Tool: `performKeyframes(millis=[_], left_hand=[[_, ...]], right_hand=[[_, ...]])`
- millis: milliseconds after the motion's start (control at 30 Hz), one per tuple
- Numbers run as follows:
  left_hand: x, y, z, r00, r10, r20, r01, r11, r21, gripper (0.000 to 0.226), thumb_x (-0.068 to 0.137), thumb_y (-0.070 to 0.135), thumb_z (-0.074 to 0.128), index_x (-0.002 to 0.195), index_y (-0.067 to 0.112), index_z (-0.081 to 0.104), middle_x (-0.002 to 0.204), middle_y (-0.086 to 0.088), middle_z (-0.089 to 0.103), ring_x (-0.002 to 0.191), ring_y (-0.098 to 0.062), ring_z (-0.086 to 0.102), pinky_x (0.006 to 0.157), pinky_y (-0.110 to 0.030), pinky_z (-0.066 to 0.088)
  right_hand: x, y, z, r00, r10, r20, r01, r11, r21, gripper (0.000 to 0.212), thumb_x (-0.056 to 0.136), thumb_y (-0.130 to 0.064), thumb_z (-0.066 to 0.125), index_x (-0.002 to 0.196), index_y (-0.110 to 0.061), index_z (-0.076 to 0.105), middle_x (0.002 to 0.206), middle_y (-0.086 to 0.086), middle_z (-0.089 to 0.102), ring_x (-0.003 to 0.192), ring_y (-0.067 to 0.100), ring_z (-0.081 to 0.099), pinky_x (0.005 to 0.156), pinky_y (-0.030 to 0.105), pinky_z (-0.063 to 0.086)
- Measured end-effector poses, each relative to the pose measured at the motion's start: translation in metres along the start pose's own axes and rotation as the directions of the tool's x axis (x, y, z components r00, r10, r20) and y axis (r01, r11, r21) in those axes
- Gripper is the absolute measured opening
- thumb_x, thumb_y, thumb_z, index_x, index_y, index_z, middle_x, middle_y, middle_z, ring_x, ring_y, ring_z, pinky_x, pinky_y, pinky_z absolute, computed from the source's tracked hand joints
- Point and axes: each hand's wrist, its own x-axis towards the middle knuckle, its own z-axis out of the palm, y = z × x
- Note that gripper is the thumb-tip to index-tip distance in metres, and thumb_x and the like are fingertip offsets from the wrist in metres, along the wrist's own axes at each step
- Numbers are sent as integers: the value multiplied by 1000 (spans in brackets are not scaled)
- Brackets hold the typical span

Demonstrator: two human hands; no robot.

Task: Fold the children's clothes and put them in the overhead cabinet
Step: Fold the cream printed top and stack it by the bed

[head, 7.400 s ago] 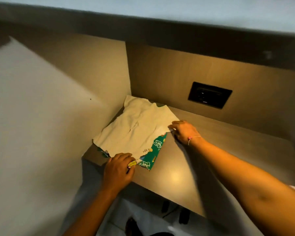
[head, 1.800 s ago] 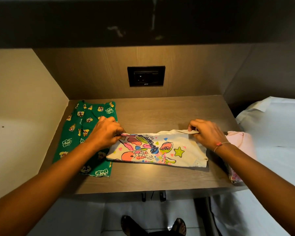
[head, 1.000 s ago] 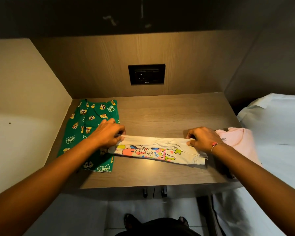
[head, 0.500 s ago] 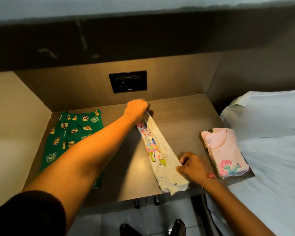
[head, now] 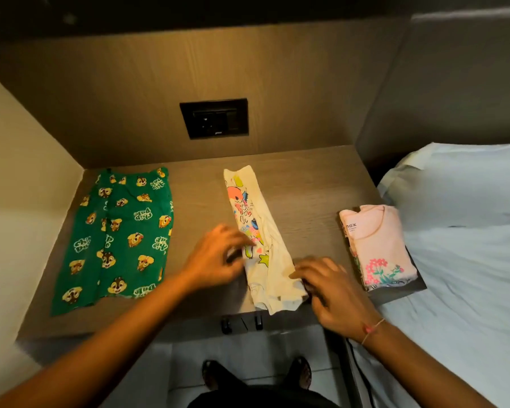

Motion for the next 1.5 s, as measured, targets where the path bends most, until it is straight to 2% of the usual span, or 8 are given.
performKeyframes(millis=[133, 433, 600, 767, 933, 1233, 1367, 1500], left_hand=[[-54, 22, 34, 989, 81, 126, -94, 990, 102, 52, 74, 53, 60, 125, 42, 56, 132, 16, 53, 129, -12, 38, 99, -39, 33], [-81, 48, 64, 984, 57, -171, -32, 989, 146, 24, 73, 32, 80, 95, 32, 70, 121, 10, 67, 119, -18, 55, 85, -43, 51], [-95, 70, 50, 959, -190, -209, 133, 956, -261, 13, 83, 31, 68, 95, 32, 70, 101, 23, 65, 99, -2, 61, 76, -26, 51], [-78, 84, -5, 958, -280, -67, 183, 771, -610, 16, 86, 41, 64, 92, 27, 68, 84, 14, 72, 76, -9, 69, 63, -18, 51], [-26, 55, -41, 930, -366, -38, 295, 802, -520, 12, 91, 28, 65, 85, 19, 69, 73, 0, 71, 67, -10, 62, 63, -33, 51], [59, -17, -43, 801, -593, 83, 598, 786, -158, 21, 91, 39, 61, 82, 20, 66, 83, -6, 71, 84, -24, 67, 79, -39, 55], [52, -18, -30, 736, -672, -86, 662, 740, -119, 22, 91, 42, 59, 92, 20, 62, 91, -4, 68, 87, -23, 63, 81, -43, 55], [24, -14, -14, 655, -752, -75, 747, 660, -87, 43, 85, 64, 54, 78, 22, 60, 75, 0, 66, 73, -19, 62, 67, -33, 52]], right_hand=[[-12, 9, 12, 977, -120, 174, 157, 964, -214, 64, 72, -25, 61, 134, -29, 47, 142, -5, 49, 125, 19, 46, 96, 38, 43], [-22, 13, 33, 973, -207, -98, 192, 970, -150, 32, 82, -25, 58, 113, -26, 66, 119, -7, 66, 110, 16, 50, 83, 35, 49], [-22, -10, 1, 971, -219, -99, 219, 976, -14, 31, 84, -21, 56, 112, -27, 67, 101, -10, 69, 96, 14, 56, 84, 29, 41], [9, -35, -57, 998, 54, -29, -41, 941, 335, 24, 81, -40, 63, 105, -37, 60, 98, -18, 65, 92, 4, 60, 75, 32, 51], [91, -31, -71, 985, 170, 39, -174, 936, 307, 14, 79, -29, 74, 91, -33, 69, 78, -12, 70, 73, 5, 63, 65, 32, 52], [195, 5, -9, 935, 336, 113, -349, 927, 137, 7, 82, -34, 70, 88, -34, 66, 88, -7, 69, 89, 19, 64, 73, 34, 52], [186, 6, 1, 905, 422, 59, -426, 893, 143, 27, 90, -48, 57, 109, -29, 62, 93, -5, 68, 88, 18, 62, 68, 27, 45], [153, -2, 3, 856, 513, 64, -516, 842, 158, 41, 87, -64, 49, 93, -27, 64, 82, -7, 68, 80, 17, 64, 63, 30, 51]])
